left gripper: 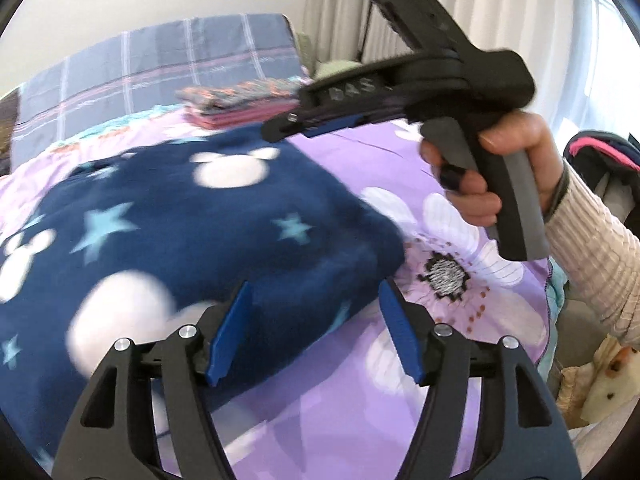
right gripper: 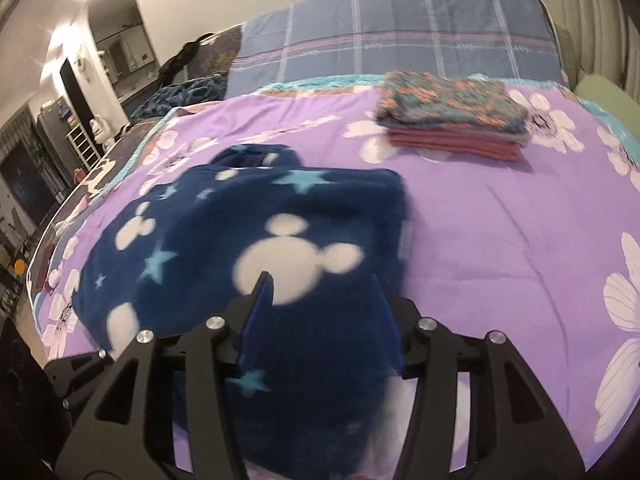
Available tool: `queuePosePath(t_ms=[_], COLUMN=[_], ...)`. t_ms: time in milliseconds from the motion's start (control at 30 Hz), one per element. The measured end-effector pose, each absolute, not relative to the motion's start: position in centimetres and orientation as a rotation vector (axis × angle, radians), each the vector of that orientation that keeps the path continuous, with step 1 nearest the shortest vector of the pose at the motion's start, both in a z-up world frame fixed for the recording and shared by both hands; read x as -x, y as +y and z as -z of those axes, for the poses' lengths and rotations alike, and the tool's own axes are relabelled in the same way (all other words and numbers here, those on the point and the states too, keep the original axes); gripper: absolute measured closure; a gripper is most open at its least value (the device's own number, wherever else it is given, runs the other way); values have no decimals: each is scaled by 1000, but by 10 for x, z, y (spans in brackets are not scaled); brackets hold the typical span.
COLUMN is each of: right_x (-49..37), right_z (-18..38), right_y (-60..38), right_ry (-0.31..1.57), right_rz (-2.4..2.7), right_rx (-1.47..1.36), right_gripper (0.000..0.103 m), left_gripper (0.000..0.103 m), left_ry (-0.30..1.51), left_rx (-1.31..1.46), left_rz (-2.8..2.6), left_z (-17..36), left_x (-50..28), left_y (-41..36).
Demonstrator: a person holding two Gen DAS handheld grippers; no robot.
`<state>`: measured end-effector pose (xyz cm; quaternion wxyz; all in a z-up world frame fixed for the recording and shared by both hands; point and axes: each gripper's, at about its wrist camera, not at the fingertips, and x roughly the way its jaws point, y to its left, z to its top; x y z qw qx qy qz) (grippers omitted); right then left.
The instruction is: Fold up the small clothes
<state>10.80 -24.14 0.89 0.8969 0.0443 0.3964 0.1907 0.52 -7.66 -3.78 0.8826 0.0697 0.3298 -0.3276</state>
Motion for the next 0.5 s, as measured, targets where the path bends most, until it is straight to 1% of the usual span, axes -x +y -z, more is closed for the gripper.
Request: queuePosePath(t_ms=[100,167,300,433,500], right_x=[-95,-84,-56,-28,-19], right_z=[-20,-25,-30,-23,-17], right_y=[-205,-177,-107,-36,-11], right_ry=[780,749,687,647,653], right_rz=[-436,-477,-607,-768,-823], right_rx=[-21,42,198,302,308], right_gripper=[50,46,42,37,36], left_gripper=[37,37,37,37,37], left_ry=[653,642,614,613,620], left_rx=[-81,-30,85,262,338], left_rz=[601,529,310,149,155], left_z=[30,27,23,33,40], left_x=[-2,1,14,24,25], left_y=[-24,11,105,193,212])
